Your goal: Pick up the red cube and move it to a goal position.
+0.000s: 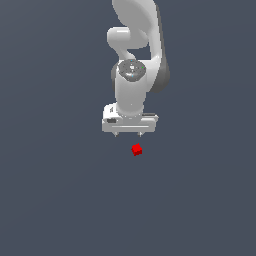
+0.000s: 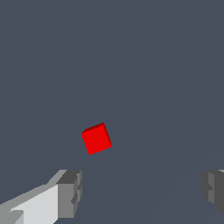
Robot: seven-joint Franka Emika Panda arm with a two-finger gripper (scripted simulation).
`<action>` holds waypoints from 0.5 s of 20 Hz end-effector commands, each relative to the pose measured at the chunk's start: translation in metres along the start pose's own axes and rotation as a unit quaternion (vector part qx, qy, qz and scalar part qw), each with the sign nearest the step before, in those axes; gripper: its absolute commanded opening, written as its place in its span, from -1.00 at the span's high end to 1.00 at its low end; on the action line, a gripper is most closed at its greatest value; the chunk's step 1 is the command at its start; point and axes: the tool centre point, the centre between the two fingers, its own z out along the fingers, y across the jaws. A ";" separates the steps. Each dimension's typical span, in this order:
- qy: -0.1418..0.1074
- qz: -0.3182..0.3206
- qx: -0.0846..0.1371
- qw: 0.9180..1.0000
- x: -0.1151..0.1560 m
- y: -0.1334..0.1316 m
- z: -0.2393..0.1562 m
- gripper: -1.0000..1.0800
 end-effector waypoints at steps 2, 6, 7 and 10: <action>0.000 0.000 0.000 1.000 0.000 0.000 0.000 -0.92; 0.001 -0.008 0.001 1.000 0.000 -0.002 0.006 -0.92; 0.001 -0.011 0.001 1.000 0.000 -0.003 0.009 -0.92; 0.003 -0.026 0.002 1.000 0.000 -0.007 0.021 -0.92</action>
